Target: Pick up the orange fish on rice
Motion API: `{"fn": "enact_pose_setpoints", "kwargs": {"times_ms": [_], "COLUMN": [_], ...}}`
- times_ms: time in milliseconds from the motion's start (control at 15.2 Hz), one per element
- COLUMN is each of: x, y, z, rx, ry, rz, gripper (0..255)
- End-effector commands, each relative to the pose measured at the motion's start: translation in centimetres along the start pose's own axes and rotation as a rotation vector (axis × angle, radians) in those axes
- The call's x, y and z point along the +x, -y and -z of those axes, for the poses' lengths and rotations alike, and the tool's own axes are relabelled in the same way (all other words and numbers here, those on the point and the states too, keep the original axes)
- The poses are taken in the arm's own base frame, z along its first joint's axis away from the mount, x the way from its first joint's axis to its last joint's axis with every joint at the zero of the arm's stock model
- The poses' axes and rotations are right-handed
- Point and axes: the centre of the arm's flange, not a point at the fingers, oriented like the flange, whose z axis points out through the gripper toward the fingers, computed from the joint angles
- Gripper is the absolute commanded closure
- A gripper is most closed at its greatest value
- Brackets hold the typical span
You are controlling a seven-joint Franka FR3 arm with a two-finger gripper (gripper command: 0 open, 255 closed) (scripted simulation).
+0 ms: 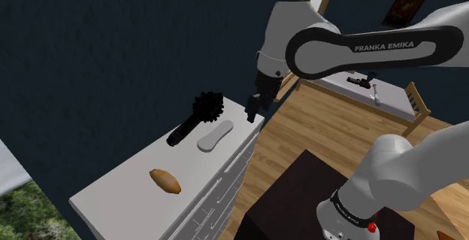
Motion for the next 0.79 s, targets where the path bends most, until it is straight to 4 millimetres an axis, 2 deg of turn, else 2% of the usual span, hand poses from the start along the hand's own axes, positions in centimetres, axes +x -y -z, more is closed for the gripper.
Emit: {"fn": "enact_pose_setpoints", "kwargs": {"times_ms": [0,726], "x": [1.2,6.9], "y": [2.0,13.2], "z": [-1.6,-8.3], "rx": [0.006,0.028], "ry": [0.000,0.004], "rz": [0.009,0.059], "gripper": [0,0]}}
